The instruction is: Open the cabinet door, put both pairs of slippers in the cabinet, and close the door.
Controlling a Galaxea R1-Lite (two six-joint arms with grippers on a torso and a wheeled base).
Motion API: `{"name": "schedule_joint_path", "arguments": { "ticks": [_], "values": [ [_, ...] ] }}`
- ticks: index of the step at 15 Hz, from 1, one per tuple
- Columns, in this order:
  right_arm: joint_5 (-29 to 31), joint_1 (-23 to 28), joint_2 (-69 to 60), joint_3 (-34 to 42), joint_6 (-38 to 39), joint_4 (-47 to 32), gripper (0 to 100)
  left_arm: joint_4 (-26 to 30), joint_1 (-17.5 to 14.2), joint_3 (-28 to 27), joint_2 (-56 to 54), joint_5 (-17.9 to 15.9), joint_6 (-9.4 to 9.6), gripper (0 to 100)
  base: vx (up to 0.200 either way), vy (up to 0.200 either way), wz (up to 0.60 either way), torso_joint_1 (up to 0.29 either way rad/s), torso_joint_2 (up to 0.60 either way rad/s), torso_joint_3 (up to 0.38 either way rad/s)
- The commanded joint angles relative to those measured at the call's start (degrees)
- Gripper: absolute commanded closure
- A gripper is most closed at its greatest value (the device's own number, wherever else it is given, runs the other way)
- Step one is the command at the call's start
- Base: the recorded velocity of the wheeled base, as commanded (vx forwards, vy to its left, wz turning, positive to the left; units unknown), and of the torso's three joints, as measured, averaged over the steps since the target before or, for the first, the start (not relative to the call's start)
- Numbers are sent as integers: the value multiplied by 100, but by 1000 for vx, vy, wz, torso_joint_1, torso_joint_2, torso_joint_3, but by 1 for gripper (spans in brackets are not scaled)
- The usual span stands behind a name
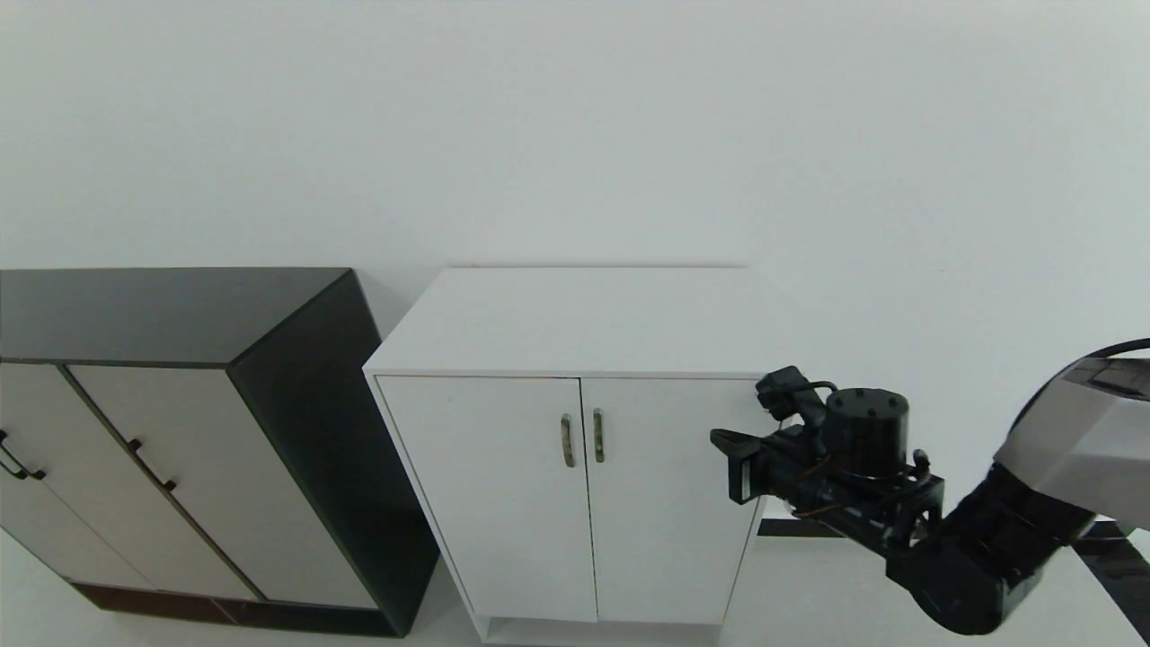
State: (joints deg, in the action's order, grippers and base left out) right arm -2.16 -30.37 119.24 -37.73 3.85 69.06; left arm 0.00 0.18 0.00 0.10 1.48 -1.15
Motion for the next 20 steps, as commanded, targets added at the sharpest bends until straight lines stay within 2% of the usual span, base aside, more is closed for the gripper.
{"name": "schedule_joint_path", "arguments": {
  "ticks": [1,4,7,8,10,11,12,15,17,20],
  "values": [
    [110,110,-955,1321,-104,538,100,9,-1,0,-1,2,0,100,0,0,0,0,0,0],
    [137,435,-1878,2622,-315,855,100,0,-1,0,-1,2,-8,100,0,0,0,0,0,0],
    [145,1138,-2783,3668,-719,828,100,0,-1,0,-1,2,-8,100,0,0,0,0,0,0],
    [145,1437,-3038,3773,-833,688,100,0,-1,0,-1,2,0,100,0,0,0,0,0,0],
    [14,2026,-4075,3773,-860,-490,100,0,-1,0,-1,2,0,100,0,0,0,0,0,0],
    [-30,2035,-4304,3773,-860,-789,100,9,-1,0,-1,2,0,100,0,0,0,0,0,0],
    [-65,2044,-5437,3773,-860,-2107,100,0,-1,0,-1,2,0,100,0,0,0,0,0,0],
    [-74,2044,-7345,3773,-860,-4463,100,0,-1,0,-1,2,-8,100,0,0,0,0,0,0],
    [-74,2035,-8232,3773,-851,-5421,100,0,-1,0,-1,2,-8,100,0,0,0,0,0,0],
    [-74,2035,-9041,3773,-816,-6238,100,0,-1,0,-1,2,-8,100,0,0,0,0,0,0]
  ]
}}
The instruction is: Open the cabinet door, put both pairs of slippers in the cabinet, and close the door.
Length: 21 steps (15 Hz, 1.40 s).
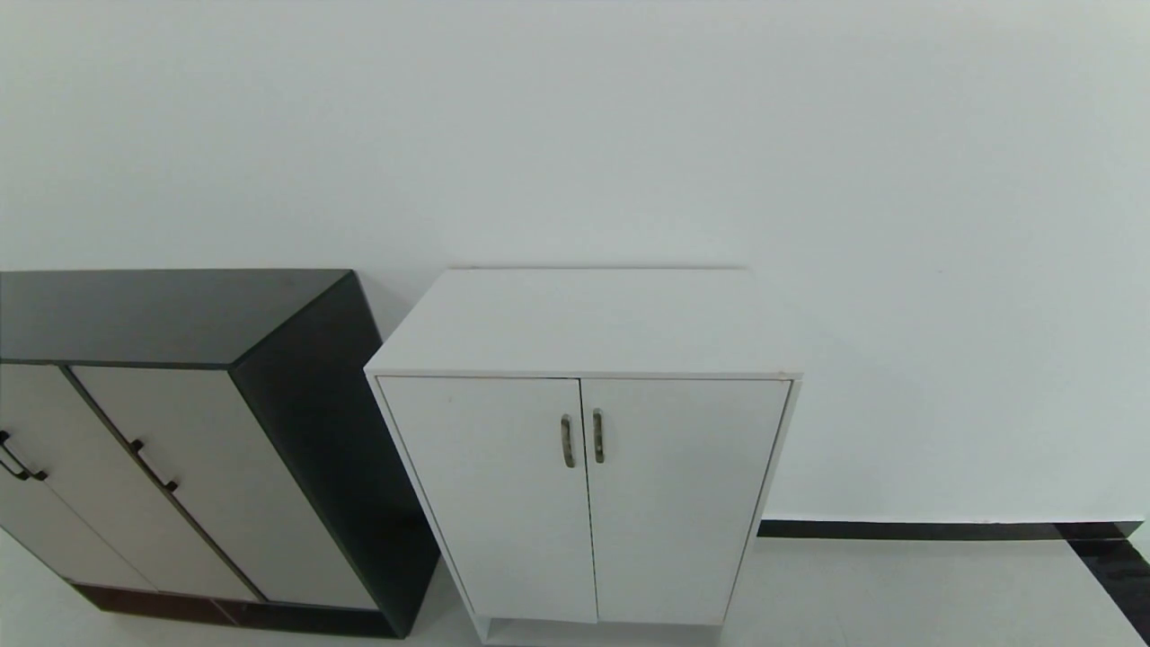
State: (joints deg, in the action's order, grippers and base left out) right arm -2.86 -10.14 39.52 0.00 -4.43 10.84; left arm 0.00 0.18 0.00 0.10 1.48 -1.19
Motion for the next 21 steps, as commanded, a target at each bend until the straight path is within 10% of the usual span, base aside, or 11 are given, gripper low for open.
{"name": "schedule_joint_path", "arguments": {
  "ticks": [1,21],
  "values": [
    [-4,12,-1228,0,12,-548,100,0,-1,0,-1,2,-4,100,0,0,0,0,0,0],
    [-12,504,-2933,0,284,-1075,100,0,-1,0,-1,2,-4,100,0,0,0,0,0,0]
  ]
}}
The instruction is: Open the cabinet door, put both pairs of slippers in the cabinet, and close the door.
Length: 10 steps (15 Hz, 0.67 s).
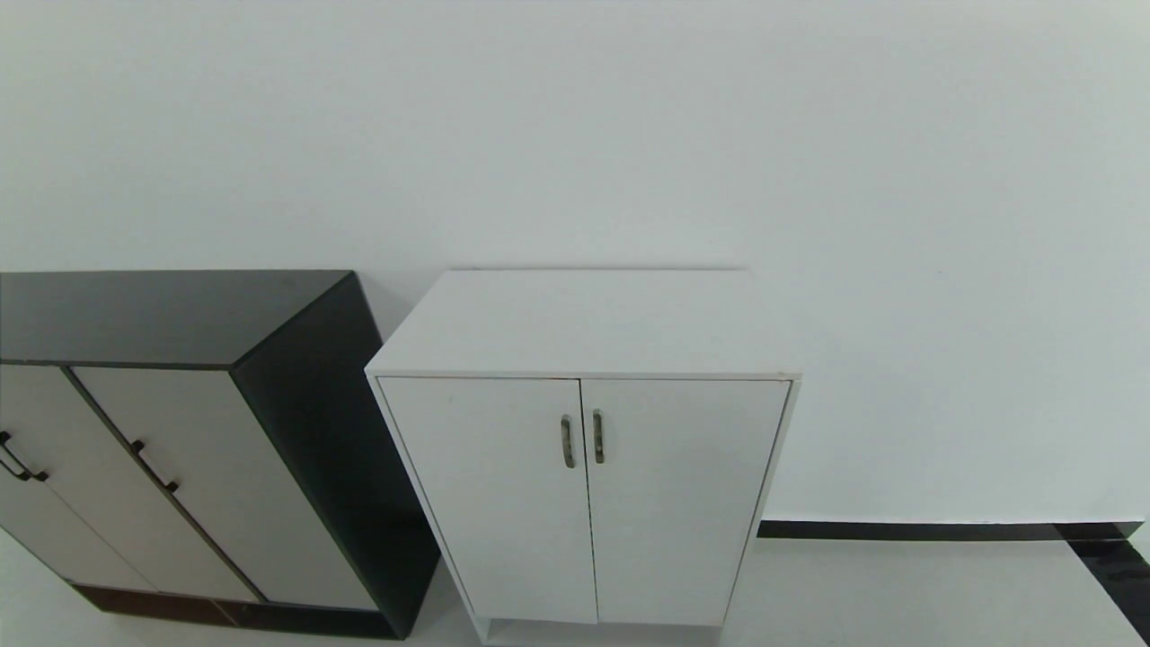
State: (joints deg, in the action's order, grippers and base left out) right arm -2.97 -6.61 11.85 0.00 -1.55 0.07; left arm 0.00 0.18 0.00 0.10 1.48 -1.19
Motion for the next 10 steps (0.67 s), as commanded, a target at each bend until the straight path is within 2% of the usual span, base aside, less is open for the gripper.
{"name": "schedule_joint_path", "arguments": {
  "ticks": [1,10],
  "values": [
    [-1,256,-262,0,-3,1,100,0,-1,0,-1,2,-4,100,0,0,0,0,0,0],
    [7,608,-1106,0,14,-7,100,0,-1,0,-1,2,-4,100,0,0,0,0,0,0]
  ]
}}
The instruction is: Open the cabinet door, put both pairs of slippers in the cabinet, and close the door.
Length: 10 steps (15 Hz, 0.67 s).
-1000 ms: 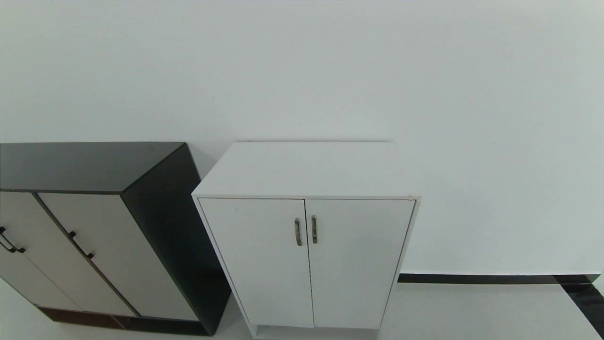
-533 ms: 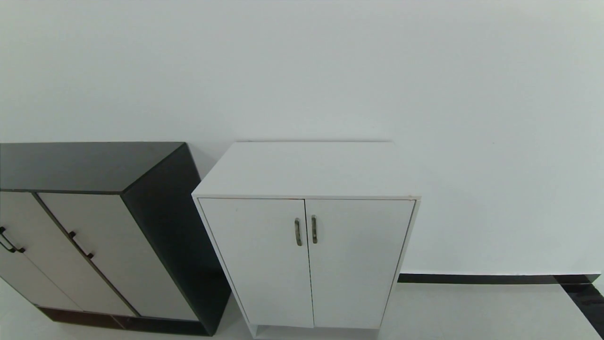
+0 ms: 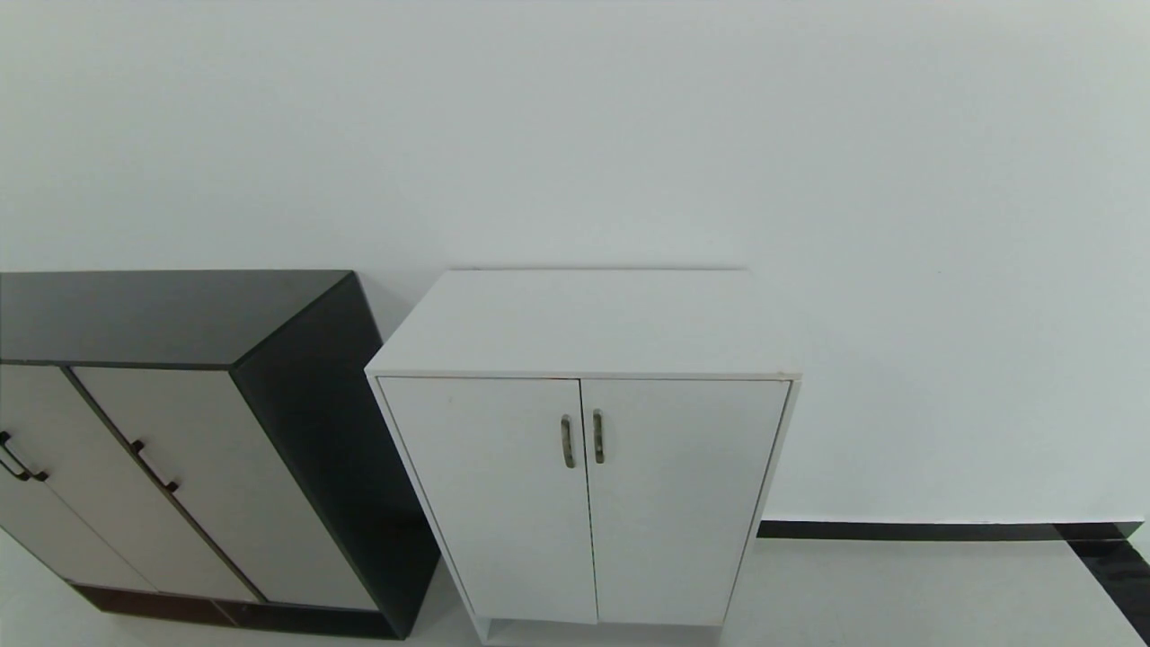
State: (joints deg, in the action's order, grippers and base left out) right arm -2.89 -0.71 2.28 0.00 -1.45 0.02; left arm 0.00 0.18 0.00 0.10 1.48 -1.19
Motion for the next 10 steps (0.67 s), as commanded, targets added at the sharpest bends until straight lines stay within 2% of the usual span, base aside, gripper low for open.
{"name": "schedule_joint_path", "arguments": {
  "ticks": [1,10],
  "values": [
    [16,36,-184,0,4,-2,100,0,-1,0,-1,2,5,100,0,0,0,0,0,0],
    [104,62,-228,0,171,-2,100,0,-1,0,-1,11,32,100,0,0,0,0,0,0]
  ]
}}
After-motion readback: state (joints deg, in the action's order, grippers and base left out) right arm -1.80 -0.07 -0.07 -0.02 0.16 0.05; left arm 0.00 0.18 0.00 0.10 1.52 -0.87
